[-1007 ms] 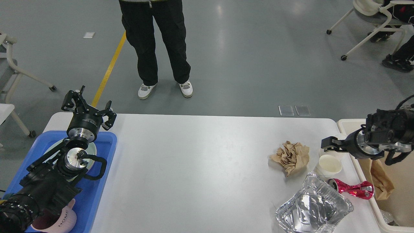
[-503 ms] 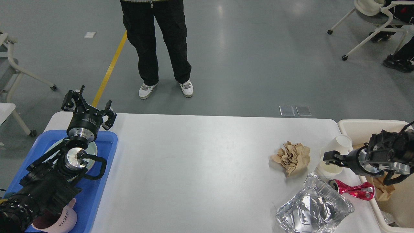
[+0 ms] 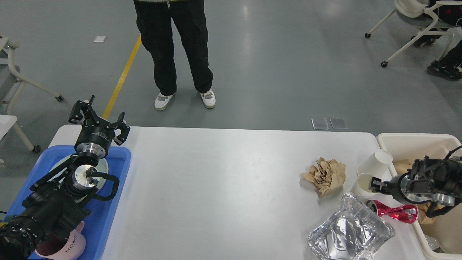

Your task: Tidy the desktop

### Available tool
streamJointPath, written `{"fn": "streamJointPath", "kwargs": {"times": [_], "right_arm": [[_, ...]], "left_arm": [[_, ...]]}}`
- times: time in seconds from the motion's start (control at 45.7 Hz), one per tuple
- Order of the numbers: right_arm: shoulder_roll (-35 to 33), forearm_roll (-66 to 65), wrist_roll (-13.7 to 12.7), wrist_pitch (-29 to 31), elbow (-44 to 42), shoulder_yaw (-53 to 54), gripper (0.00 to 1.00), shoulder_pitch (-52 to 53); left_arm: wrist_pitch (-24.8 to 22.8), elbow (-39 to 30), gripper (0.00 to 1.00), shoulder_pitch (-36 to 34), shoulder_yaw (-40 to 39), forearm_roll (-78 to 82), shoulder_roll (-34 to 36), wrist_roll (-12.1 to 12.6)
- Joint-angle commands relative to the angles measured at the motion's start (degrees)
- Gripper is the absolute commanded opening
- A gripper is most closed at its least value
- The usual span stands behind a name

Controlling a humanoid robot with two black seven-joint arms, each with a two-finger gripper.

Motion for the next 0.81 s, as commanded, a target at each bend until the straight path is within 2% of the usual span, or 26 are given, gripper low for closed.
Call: {"fn": "streamJointPath", "kwargs": {"times": [0.0,0.306,0.372,0.503,0.591,0.7,0.788], "right_arm": [[-0.3,0.0,-0.1,0.0,0.3,0.0,0.00,0.3],[-0.5,0.0,0.0,0.3,1.6,0.2,0.00,1.6],[-2.2,-0.2,0.4,0.8,4.3,0.2,0.00,4.2],[-8.2,-1.0,0.6,3.1,14.9,-0.7,0.00,14.6],[-12.7,-2.6,0.6,9.6,20.1,-0.9,0.00,24.0],[-17.1,-7.1,0.6,24.0,23.7,-0.1,0.00,38.3],[-17.9,-7.0,0.4,31.1,28.7,1.5,0.00,48.7]], "left_arm": [[0.0,-0.1,0.96,0.0,0.0,0.0,0.0,0.0],[0.0,0.0,0.96,0.0,0.0,0.0,0.0,0.0],[0.0,0.0,0.96,0.0,-0.1,0.0,0.0,0.0],[0.0,0.0,0.96,0.0,-0.1,0.0,0.0,0.0],[0.0,0.0,0.96,0.0,0.0,0.0,0.0,0.0],[0.0,0.0,0.96,0.0,-0.1,0.0,0.0,0.0],[0.0,0.0,0.96,0.0,0.0,0.0,0.0,0.0]]}}
